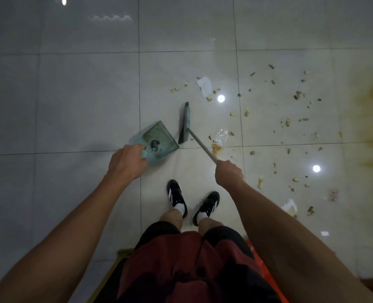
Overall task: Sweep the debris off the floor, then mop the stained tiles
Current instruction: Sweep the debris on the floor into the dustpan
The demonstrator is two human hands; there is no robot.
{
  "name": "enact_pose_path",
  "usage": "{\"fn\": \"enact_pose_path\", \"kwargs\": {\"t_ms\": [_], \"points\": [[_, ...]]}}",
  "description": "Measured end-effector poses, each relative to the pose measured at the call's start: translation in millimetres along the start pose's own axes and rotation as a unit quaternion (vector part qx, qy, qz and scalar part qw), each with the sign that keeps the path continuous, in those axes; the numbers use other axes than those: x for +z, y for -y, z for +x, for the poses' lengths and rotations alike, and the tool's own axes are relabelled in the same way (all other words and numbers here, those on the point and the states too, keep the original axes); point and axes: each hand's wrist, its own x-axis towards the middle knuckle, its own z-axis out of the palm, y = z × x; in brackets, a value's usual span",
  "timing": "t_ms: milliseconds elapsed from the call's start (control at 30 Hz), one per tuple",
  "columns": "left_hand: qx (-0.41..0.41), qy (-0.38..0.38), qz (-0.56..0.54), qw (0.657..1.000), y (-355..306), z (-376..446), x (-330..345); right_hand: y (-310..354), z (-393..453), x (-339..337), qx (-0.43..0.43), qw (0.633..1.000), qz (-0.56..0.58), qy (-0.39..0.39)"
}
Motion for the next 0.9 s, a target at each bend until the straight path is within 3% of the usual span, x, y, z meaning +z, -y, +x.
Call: {"fn": "enact_pose_path", "kwargs": {"t_ms": [300, 500, 900], "points": [[0.031, -0.009, 0.032, 0.999, -69, -14, 11, -102, -20, 16, 0.077, 0.995, 0.057, -0.003], [0.067, 0.0, 0.034, 0.997, -115, -21, 19, -137, -25, 8, 0.079, 0.991, 0.102, -0.02], [0.057, -0.022, 0.012, 0.998, -103, 5, -27, -91, 7, -49, 0.018, 0.987, 0.149, -0.057]]}}
